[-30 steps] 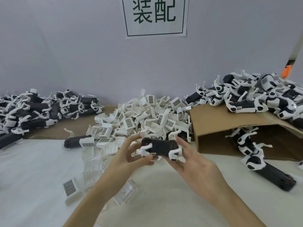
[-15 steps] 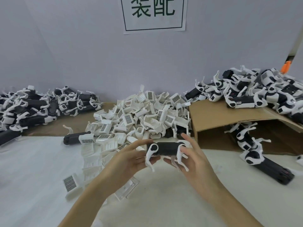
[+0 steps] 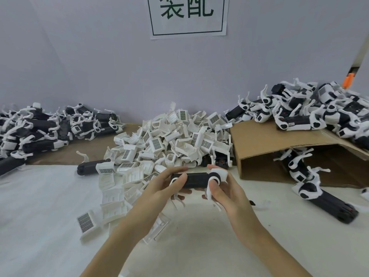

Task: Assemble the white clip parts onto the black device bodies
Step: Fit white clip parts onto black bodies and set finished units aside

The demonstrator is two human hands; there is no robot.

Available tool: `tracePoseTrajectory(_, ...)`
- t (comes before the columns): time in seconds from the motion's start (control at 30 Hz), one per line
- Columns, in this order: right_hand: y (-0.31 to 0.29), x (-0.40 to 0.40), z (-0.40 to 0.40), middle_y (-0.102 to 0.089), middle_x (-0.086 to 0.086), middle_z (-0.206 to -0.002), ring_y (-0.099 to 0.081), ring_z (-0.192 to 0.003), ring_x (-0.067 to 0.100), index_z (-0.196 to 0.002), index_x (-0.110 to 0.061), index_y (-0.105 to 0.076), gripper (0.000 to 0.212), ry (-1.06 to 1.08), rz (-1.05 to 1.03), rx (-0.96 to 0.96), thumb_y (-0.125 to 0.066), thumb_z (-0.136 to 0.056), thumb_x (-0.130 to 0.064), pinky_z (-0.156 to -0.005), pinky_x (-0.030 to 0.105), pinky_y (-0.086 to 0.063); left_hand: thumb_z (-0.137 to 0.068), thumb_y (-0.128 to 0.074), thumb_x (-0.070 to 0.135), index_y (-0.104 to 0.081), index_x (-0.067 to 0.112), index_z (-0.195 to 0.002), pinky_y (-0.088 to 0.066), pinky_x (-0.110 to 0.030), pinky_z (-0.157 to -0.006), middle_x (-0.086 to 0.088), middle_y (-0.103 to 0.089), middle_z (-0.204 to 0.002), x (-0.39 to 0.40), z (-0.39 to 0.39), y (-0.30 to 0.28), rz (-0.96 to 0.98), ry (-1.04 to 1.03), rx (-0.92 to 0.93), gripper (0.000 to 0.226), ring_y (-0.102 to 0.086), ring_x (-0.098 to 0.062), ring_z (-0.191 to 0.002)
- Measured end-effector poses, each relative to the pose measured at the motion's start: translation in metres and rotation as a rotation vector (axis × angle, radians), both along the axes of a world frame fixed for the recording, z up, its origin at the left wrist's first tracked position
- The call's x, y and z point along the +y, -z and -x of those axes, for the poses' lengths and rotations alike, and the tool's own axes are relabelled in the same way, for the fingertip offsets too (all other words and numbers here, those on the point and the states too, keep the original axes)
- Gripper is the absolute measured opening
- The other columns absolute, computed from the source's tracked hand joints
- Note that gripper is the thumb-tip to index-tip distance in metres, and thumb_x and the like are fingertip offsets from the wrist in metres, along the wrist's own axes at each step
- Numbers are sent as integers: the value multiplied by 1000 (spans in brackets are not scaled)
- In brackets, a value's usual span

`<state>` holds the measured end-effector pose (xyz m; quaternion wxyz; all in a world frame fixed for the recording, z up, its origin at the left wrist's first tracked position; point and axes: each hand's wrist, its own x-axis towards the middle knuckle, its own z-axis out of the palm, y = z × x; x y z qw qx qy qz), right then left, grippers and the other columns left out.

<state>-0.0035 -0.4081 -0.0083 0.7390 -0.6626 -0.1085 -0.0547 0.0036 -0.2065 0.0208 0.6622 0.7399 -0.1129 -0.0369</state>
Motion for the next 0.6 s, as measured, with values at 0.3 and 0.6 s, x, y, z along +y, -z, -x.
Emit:
tracePoseTrajectory(0.3,4,11,14,-61,-10,-133,-62,-125,15,-136,-31,-56,61,153,315,-337,-86,-83,-34,-96,24,-55,-96,-60,63,-58,50,-138,-46,-35,-110,21,-56,-138,-18,12,13,-332,43,-414,44,-53,-9,-136)
tracePoseTrajectory(0.6,1,7,11,-47,-14,-150,-46,-142,14,-151,-45,-43,60,77,438,-318,-45,-97,-71,-111,30,-42,-89,-63,70,-74,49,-115,-51,-36,-107,9,-79,-114,-10,7,8,41,-7,-93,36,-70,-10,-120)
